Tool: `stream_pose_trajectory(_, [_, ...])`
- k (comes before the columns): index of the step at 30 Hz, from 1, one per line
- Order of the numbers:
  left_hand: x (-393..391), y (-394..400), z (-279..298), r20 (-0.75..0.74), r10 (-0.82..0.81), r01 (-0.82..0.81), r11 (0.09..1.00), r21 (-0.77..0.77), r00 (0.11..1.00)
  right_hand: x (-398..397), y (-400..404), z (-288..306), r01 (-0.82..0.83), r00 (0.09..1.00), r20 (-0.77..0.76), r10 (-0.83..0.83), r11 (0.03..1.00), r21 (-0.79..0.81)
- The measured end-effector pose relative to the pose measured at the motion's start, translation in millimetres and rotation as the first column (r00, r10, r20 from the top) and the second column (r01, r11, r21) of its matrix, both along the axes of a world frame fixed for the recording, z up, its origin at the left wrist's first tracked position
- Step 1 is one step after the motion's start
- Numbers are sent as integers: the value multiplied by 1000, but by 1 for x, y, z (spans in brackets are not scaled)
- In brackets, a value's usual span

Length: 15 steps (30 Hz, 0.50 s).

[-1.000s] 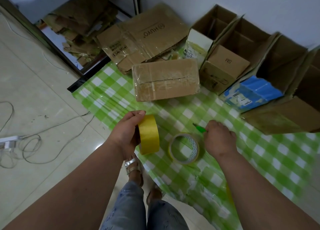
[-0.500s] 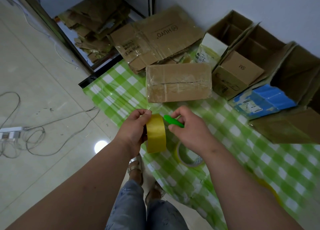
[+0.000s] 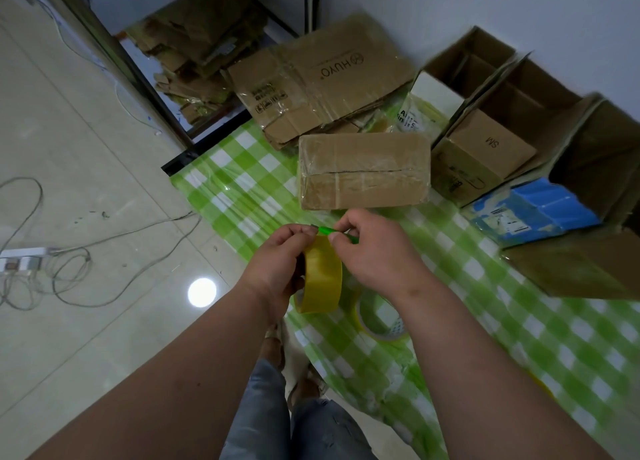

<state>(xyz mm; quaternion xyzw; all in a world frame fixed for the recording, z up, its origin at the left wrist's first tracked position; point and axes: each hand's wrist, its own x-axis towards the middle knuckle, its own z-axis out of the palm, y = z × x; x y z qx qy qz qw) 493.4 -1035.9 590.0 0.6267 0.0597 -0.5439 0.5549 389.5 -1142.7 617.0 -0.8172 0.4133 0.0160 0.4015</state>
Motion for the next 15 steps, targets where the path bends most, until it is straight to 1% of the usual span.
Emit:
stream_pose_trajectory(6, [0,-1,-1,33,-9,9,1000,9,999,8,0,2,-31,999,-27,30,998,-49])
stream_pose_trajectory(10, [-1,-2,-1,30,7,-7,1000,10,1000,13,0,4,-84,995,-59,78,991,-102])
stream_pose_trajectory(15, [-3,-3,-1,35,32,-32,999,10,999,17,0,6,-111,990,-103,96,982,-151])
